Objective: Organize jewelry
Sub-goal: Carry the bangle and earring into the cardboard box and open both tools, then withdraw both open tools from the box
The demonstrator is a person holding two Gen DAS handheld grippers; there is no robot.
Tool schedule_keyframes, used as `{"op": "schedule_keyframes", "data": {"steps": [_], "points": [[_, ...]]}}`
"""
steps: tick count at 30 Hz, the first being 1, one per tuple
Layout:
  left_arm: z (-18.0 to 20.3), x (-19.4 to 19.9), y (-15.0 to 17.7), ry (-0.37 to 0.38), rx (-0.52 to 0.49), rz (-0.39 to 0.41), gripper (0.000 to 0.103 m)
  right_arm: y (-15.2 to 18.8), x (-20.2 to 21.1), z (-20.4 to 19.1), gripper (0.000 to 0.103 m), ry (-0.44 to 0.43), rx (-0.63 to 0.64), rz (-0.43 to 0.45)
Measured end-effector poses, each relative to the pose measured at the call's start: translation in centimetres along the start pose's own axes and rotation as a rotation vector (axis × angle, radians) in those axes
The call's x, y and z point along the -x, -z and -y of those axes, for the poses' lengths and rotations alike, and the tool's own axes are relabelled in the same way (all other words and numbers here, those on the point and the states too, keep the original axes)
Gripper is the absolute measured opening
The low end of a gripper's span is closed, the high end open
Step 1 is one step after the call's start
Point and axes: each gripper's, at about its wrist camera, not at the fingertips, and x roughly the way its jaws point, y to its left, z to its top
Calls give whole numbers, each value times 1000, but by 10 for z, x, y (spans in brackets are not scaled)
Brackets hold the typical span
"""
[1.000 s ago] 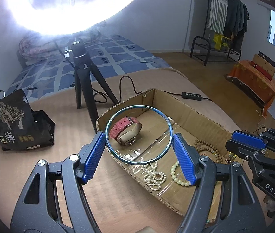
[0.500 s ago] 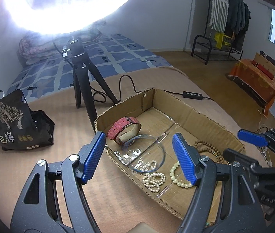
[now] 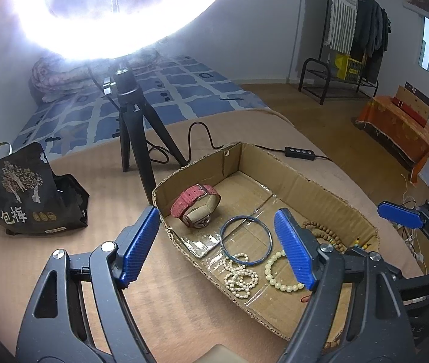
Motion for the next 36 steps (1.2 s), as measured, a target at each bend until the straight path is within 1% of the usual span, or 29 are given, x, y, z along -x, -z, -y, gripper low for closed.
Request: {"op": "schedule_keyframes", "data": {"steps": [7,15,23,28,36], "points": [[-6,15,-3,-4,9,18,81,-2,7,-5,76,2,0,7],[-19,43,-1,-12,12,45,81,-2,21,-17,76,-11,1,22],[-46,75,6,-28,29,64,81,1,44,-39,77,-39,9,40],[-72,100,21,-55,29,74,81,3,56,-54,78,-55,21,49],[-125,127,60,-100,67,40,81,11,73,-82,78,-77,61,60]]}}
